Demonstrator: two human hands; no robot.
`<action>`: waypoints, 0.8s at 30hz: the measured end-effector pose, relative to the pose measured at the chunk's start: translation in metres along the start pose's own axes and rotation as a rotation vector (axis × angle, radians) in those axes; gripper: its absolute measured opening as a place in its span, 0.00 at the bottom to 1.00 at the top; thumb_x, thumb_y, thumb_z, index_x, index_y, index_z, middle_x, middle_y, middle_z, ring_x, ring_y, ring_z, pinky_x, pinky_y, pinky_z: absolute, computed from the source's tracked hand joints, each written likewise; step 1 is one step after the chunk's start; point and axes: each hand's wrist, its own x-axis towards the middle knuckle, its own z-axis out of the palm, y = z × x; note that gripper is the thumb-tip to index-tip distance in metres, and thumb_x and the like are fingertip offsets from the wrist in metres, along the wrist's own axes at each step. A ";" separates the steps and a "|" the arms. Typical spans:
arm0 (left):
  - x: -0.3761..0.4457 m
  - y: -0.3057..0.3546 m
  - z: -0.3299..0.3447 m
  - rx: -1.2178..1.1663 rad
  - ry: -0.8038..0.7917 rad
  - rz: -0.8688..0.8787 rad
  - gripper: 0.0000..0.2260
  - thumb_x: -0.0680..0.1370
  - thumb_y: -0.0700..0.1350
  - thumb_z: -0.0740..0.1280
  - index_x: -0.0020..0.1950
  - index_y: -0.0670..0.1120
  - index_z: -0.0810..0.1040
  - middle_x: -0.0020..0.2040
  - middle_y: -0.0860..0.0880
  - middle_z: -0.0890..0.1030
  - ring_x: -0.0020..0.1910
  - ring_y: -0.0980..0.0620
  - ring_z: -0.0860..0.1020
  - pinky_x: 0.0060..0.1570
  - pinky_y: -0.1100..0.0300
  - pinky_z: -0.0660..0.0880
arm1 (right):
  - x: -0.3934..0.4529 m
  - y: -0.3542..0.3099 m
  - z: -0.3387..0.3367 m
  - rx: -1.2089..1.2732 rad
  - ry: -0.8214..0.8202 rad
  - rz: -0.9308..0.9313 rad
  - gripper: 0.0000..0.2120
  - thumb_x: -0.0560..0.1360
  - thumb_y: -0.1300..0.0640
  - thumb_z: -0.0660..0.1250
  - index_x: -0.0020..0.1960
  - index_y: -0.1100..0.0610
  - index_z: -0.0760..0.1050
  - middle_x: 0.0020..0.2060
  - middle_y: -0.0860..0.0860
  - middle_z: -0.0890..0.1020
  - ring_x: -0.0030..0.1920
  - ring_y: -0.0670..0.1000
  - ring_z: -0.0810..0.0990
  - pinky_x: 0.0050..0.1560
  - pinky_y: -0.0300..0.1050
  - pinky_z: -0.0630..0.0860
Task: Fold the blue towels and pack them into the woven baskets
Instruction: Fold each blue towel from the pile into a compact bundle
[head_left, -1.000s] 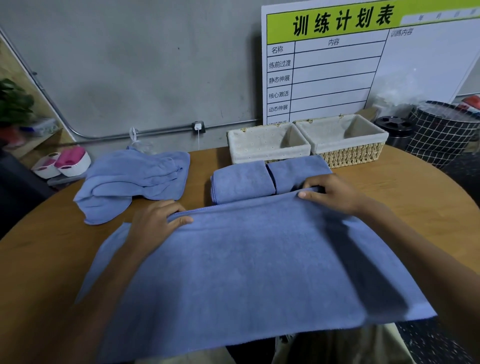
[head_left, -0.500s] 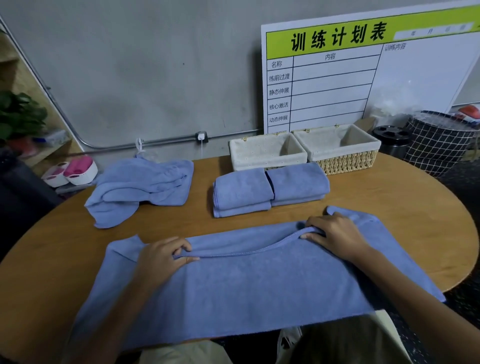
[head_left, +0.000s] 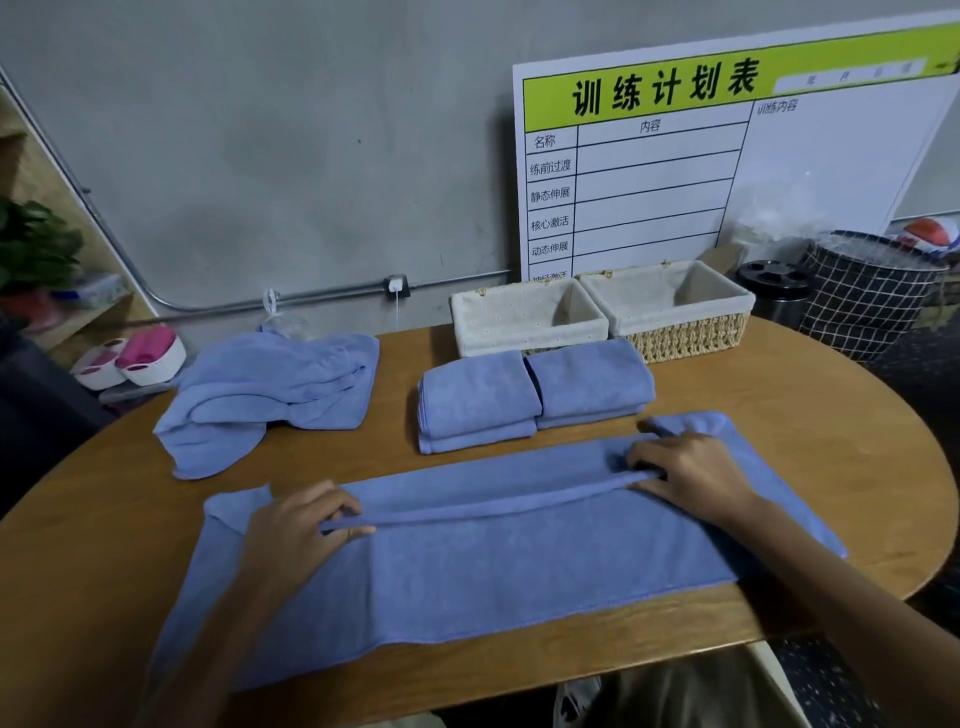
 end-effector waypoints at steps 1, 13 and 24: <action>-0.002 0.002 -0.002 0.011 0.020 0.025 0.21 0.76 0.67 0.64 0.37 0.52 0.81 0.37 0.60 0.79 0.35 0.60 0.77 0.33 0.66 0.70 | 0.000 -0.001 -0.004 0.014 0.016 0.016 0.15 0.75 0.43 0.62 0.39 0.51 0.80 0.34 0.48 0.83 0.42 0.54 0.85 0.30 0.43 0.72; -0.047 0.039 -0.020 -0.107 -0.092 -0.036 0.20 0.74 0.70 0.65 0.39 0.55 0.81 0.38 0.62 0.77 0.36 0.62 0.77 0.34 0.67 0.70 | -0.034 -0.014 -0.040 0.119 -0.081 0.080 0.25 0.74 0.30 0.59 0.36 0.49 0.77 0.27 0.41 0.75 0.30 0.44 0.71 0.33 0.29 0.53; -0.038 0.037 -0.030 -0.303 -0.229 -0.212 0.20 0.66 0.75 0.67 0.36 0.59 0.79 0.40 0.60 0.80 0.38 0.63 0.79 0.35 0.65 0.71 | -0.033 -0.013 -0.044 0.355 -0.317 0.212 0.17 0.68 0.22 0.61 0.40 0.34 0.69 0.34 0.42 0.79 0.34 0.43 0.77 0.35 0.42 0.72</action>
